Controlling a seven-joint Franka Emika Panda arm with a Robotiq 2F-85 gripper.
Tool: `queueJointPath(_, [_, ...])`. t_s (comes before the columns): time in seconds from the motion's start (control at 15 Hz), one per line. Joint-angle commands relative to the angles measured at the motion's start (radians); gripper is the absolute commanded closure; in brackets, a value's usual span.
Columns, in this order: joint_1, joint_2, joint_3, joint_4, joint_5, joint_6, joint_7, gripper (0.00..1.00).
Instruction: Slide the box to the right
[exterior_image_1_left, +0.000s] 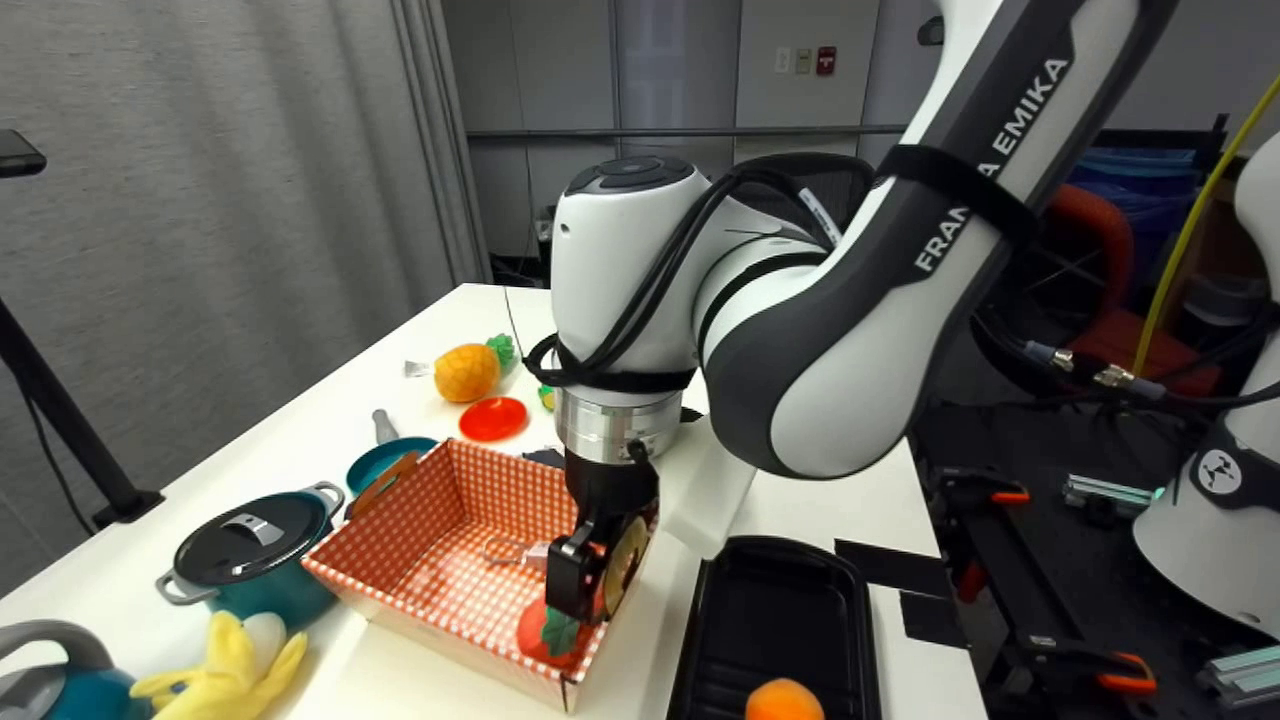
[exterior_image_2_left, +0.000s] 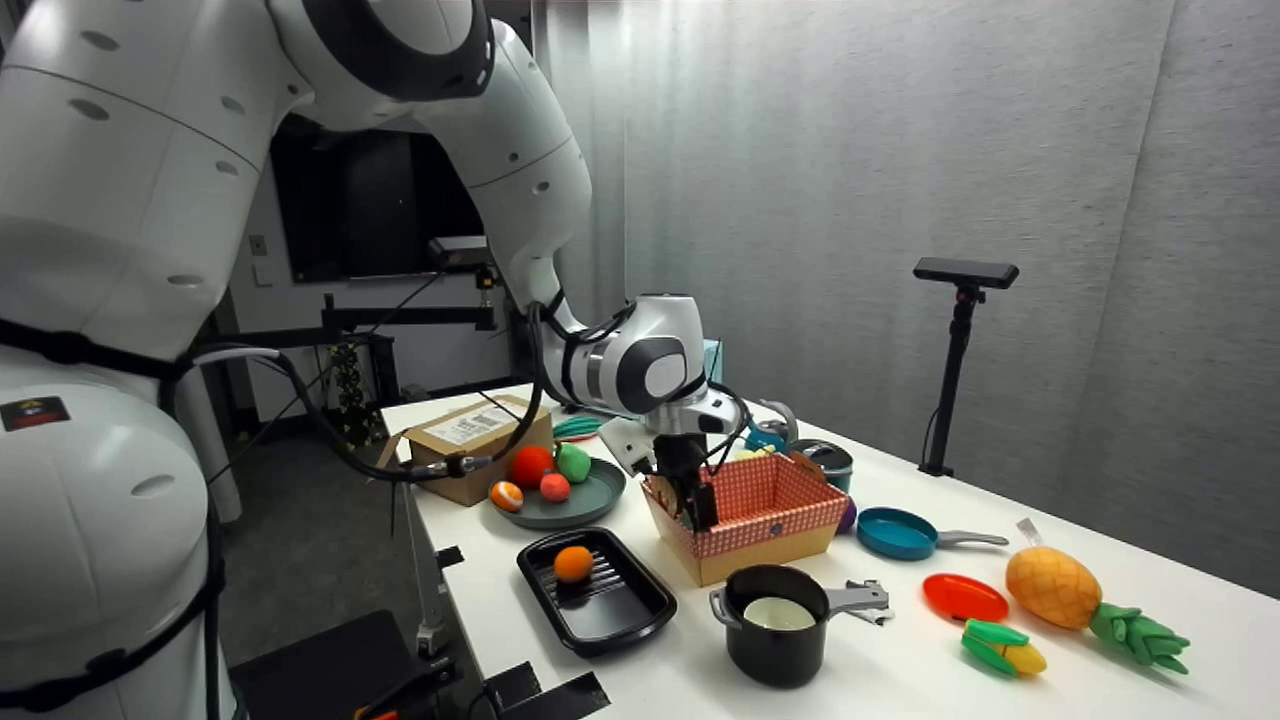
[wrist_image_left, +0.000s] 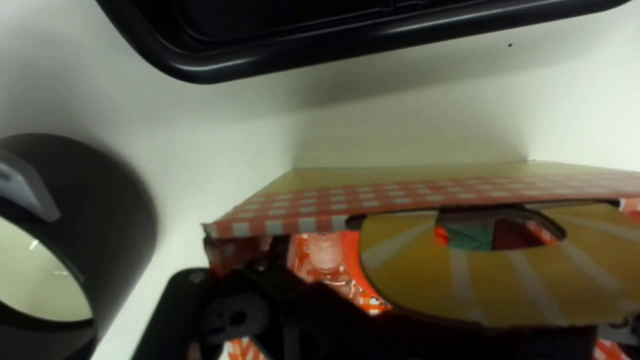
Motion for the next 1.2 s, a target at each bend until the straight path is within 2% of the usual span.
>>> queueJointPath(0.0, [0.019, -0.048, -0.056, -0.057, -0.046, -0.006, 0.074, 0.0])
queueJointPath(0.67, [0.016, -0.056, -0.109, -0.101, -0.074, -0.014, 0.138, 0.0])
queueJointPath(1.0, [0.037, -0.067, -0.161, -0.116, -0.157, -0.043, 0.252, 0.0])
queueJointPath(1.13, [0.026, -0.096, -0.156, -0.148, -0.164, -0.035, 0.278, 0.0])
